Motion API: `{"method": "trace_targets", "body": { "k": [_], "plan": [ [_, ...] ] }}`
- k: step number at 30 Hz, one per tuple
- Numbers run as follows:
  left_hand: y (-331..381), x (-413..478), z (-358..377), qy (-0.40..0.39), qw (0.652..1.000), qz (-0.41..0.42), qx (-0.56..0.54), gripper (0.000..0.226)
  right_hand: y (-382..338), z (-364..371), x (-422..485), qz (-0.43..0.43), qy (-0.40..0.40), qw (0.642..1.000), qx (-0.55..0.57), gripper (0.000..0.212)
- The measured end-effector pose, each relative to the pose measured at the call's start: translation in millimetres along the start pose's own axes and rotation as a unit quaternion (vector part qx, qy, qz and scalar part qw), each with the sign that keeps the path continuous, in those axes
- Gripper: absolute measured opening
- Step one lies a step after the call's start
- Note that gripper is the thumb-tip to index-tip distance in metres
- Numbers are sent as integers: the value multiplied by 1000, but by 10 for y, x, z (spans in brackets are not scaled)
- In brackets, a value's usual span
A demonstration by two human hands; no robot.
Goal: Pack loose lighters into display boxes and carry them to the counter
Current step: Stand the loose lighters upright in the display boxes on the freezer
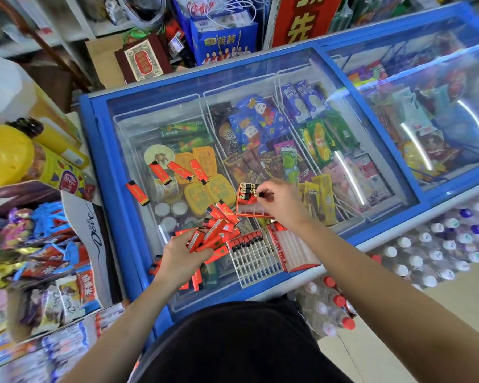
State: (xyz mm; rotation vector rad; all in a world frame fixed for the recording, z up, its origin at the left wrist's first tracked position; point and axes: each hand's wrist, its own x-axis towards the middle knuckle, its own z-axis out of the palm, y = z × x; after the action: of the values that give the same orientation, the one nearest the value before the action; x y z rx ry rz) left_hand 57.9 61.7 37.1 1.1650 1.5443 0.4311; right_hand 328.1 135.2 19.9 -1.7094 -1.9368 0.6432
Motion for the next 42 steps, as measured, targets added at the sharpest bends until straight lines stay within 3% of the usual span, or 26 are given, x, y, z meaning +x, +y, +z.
{"method": "trace_targets", "body": {
  "k": [6,9,12,14,17,20,25,30,34,38,42],
  "plan": [
    [-10,-35,-44,38,999,7,-19,27,84,248,-117,-74,38,995,-63,8],
    [44,-57,-44,36,999,16,-36,26,83,253,-141,-53,60,995,-52,7],
    [121,-72,-53,17,998,34,-43,25,-107,219,-232,-19,70,997,-13,21],
    [176,-79,-54,6,998,46,-47,28,-374,129,-317,16,-1,997,72,35],
    [242,-85,-39,-9,996,76,-48,33,-658,55,-424,50,-176,973,141,51],
    [291,-92,-26,-18,994,99,-48,34,-713,122,-474,44,-249,950,182,56],
    [331,-121,9,5,993,80,-92,38,-636,147,-483,47,-215,958,182,38],
    [304,-102,-17,36,991,38,-126,22,-430,97,-495,82,-133,973,171,10],
    [253,-76,-27,28,993,20,-117,20,-183,-26,-442,103,-26,988,115,19],
    [255,-56,-7,33,993,15,-108,27,-6,-65,-288,104,2,994,46,26],
    [295,-22,20,53,993,19,-105,24,51,-12,-189,47,34,998,-17,24]
  ]
}}
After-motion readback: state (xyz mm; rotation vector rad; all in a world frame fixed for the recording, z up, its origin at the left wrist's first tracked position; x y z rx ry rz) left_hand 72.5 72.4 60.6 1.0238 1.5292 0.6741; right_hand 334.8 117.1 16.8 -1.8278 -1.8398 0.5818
